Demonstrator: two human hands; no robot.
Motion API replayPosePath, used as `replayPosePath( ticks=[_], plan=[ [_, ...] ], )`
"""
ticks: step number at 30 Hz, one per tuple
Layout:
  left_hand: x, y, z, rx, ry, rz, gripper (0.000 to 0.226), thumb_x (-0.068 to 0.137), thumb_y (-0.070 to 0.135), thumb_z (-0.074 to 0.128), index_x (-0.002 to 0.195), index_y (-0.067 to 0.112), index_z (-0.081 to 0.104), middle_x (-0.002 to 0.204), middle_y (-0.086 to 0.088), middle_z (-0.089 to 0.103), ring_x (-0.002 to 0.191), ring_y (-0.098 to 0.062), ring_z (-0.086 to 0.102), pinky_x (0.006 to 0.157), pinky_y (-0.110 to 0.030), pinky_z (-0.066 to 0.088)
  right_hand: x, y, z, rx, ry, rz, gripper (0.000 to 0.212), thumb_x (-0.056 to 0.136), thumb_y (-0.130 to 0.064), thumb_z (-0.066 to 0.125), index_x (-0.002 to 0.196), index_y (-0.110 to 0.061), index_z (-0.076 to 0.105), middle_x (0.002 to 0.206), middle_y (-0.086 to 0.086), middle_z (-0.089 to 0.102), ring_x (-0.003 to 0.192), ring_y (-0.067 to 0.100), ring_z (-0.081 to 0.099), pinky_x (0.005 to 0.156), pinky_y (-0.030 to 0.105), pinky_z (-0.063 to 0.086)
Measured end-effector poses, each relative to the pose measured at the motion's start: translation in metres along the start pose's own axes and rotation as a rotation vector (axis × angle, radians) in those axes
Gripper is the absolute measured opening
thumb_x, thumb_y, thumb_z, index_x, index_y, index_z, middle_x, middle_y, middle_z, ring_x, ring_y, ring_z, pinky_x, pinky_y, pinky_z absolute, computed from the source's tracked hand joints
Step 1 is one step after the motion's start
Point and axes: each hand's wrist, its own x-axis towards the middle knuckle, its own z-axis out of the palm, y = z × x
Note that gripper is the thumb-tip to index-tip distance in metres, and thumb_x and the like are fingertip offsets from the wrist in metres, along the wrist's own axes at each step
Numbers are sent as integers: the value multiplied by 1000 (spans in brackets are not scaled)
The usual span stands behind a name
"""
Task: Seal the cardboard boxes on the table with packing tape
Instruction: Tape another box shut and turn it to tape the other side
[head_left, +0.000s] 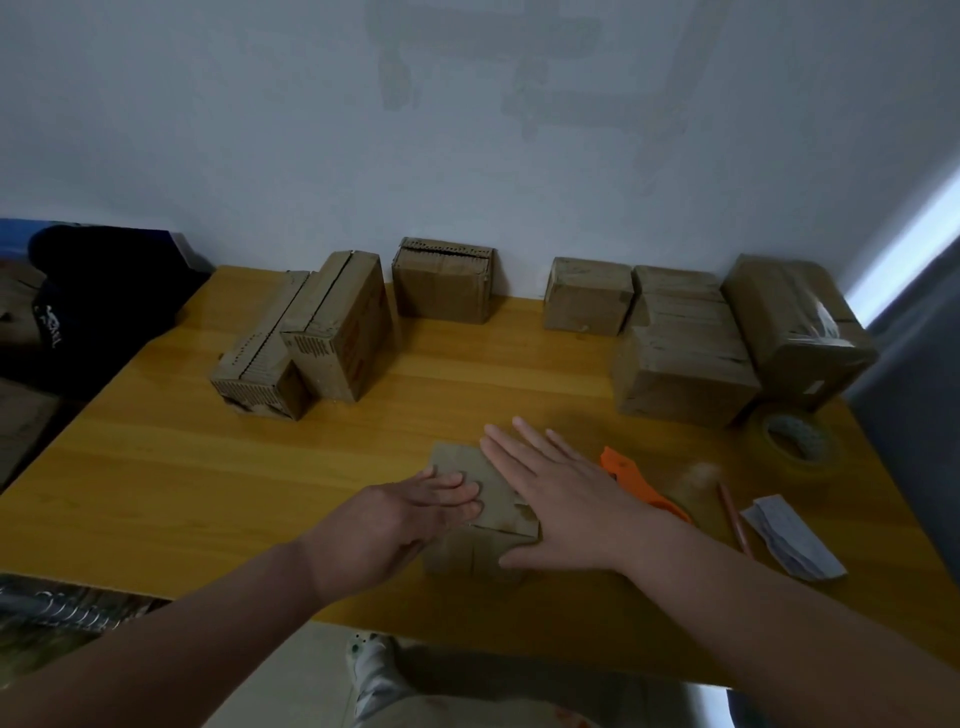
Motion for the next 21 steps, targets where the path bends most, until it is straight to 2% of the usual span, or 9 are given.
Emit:
replayPosePath(
  ticks=[5, 7, 8, 10, 12, 14, 17, 19, 21],
  plan=[
    [-1, 2, 1, -54, 101, -30, 36, 97, 32, 45, 123, 14, 64, 132, 2, 58, 130, -5, 45, 112, -22, 32, 0, 0, 1, 17, 32, -31, 104, 85, -67, 54, 152, -29, -17, 158, -11, -24, 143, 12, -27, 117, 35, -12],
    [0, 5, 0, -72, 133, -64, 34, 93, 31, 52, 118, 13, 67, 127, 1, 62, 125, -2, 48, 109, -18, 34, -8, 5, 2, 31, 30, -19, 101, 86, -66, 53, 151, -33, -16, 158, -14, -22, 145, 11, -23, 120, 36, -4],
    [0, 6, -1, -65, 145, -79, 32, 91, 30, 54, 114, 13, 69, 124, 1, 64, 122, 0, 50, 107, -15, 35, -11, 7, 2, 55, 25, 0, 100, 86, -66, 54, 151, -35, -15, 159, -15, -19, 147, 11, -17, 121, 35, 4],
    [2, 6, -4, -25, 168, -111, 31, 89, 32, 54, 107, 13, 71, 119, 0, 67, 116, -2, 55, 101, -10, 39, -16, 9, -2, 146, 10, 59, 97, 85, -62, 59, 151, -40, -9, 158, -18, -7, 147, 14, 7, 117, 32, 25],
    [7, 3, -8, 39, 187, -152, 30, 86, 35, 56, 101, 14, 72, 113, 1, 70, 106, -7, 63, 90, -11, 46, -16, 7, -6, 241, 21, 119, 96, 83, -58, 64, 152, -43, -2, 154, -19, 4, 138, 14, 26, 108, 28, 36],
    [13, -2, -12, 79, 203, -208, 27, 83, 36, 62, 97, 15, 72, 106, 3, 70, 93, -9, 66, 77, -20, 55, -13, 6, -8, 309, 59, 161, 95, 83, -55, 67, 153, -41, 5, 151, -16, 11, 135, 13, 29, 104, 23, 35],
    [22, -11, -22, 107, 204, -270, 34, 85, 43, 53, 96, 17, 71, 98, 6, 67, 82, -4, 59, 64, -23, 54, -4, 8, -12, 330, 123, 191, 92, 82, -53, 69, 153, -39, 12, 148, -12, 17, 134, 12, 28, 101, 21, 31],
    [26, -19, -27, 151, 196, -274, 26, 86, 39, 60, 95, 17, 71, 97, 4, 67, 81, -9, 55, 62, -20, 49, 4, 13, -17, 294, 182, 222, 88, 81, -51, 70, 151, -37, 19, 143, -10, 20, 132, 13, 25, 103, 25, 32],
    [32, -28, -32, 159, 182, -309, 17, 86, 25, 70, 101, 16, 71, 103, 1, 67, 83, -11, 56, 66, -25, 52, 13, 22, -26, 247, 257, 289, 86, 79, -50, 72, 149, -35, 25, 140, -6, 23, 131, 14, 23, 102, 30, 37]
  ],
)
